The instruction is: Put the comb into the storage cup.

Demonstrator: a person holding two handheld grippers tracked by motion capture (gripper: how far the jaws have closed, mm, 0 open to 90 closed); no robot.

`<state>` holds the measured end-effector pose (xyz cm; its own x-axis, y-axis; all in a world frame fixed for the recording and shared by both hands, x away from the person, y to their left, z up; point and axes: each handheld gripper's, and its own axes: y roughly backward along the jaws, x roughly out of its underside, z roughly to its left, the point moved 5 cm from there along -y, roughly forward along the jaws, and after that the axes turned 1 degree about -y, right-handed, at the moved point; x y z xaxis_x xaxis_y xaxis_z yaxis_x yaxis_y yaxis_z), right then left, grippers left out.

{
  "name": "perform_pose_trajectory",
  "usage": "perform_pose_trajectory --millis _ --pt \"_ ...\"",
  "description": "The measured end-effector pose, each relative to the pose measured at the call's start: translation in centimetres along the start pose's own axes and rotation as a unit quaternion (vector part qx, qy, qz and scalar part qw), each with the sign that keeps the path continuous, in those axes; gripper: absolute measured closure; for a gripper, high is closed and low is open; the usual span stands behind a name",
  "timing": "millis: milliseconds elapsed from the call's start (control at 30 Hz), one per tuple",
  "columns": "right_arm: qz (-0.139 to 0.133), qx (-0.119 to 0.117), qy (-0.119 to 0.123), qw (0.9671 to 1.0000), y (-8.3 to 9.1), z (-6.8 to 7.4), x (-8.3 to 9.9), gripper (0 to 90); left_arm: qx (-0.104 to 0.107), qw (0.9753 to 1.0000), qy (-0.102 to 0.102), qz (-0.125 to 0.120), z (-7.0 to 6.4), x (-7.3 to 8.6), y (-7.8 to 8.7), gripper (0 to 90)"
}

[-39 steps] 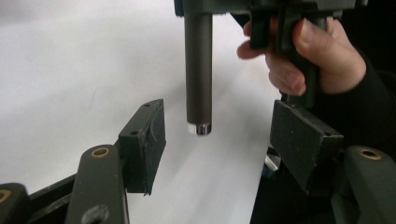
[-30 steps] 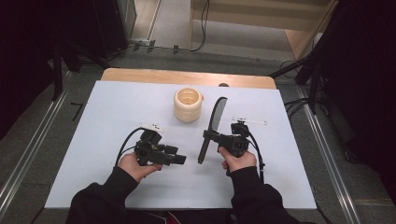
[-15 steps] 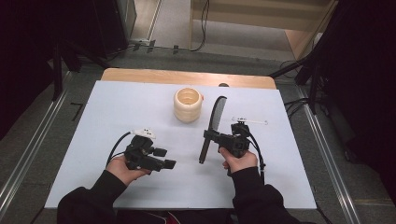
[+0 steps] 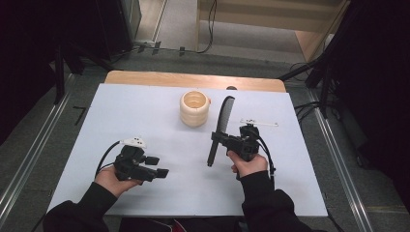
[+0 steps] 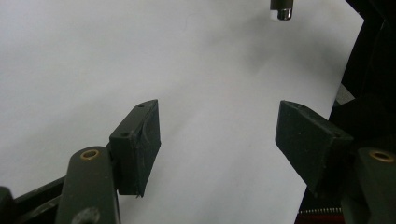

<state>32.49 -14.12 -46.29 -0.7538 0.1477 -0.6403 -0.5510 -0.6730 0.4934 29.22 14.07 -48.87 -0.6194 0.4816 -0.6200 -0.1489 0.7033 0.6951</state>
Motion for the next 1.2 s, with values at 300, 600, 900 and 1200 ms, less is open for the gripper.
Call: perform_pose_trajectory --millis 300,600,900,1200 --pt "0.001 -0.003 0.009 1.0000 -0.1 0.3 -0.7 69.7 -0.006 0.9999 0.010 -0.003 0.3 1.0 0.8 31.4" --pt "0.002 -0.008 0.007 0.9999 -0.4 0.4 -1.7 69.8 -0.005 0.9999 0.015 -0.007 0.6 1.4 1.2 31.4" --pt "-0.002 -0.007 0.024 0.9997 -1.3 0.9 -3.4 69.8 -0.005 0.9997 0.019 -0.011 0.7 1.6 1.4 31.4" --pt "-0.015 -0.004 0.035 0.9993 -2.2 1.2 -5.2 69.7 -0.008 0.9996 0.024 -0.012 1.0 1.7 1.6 31.4"
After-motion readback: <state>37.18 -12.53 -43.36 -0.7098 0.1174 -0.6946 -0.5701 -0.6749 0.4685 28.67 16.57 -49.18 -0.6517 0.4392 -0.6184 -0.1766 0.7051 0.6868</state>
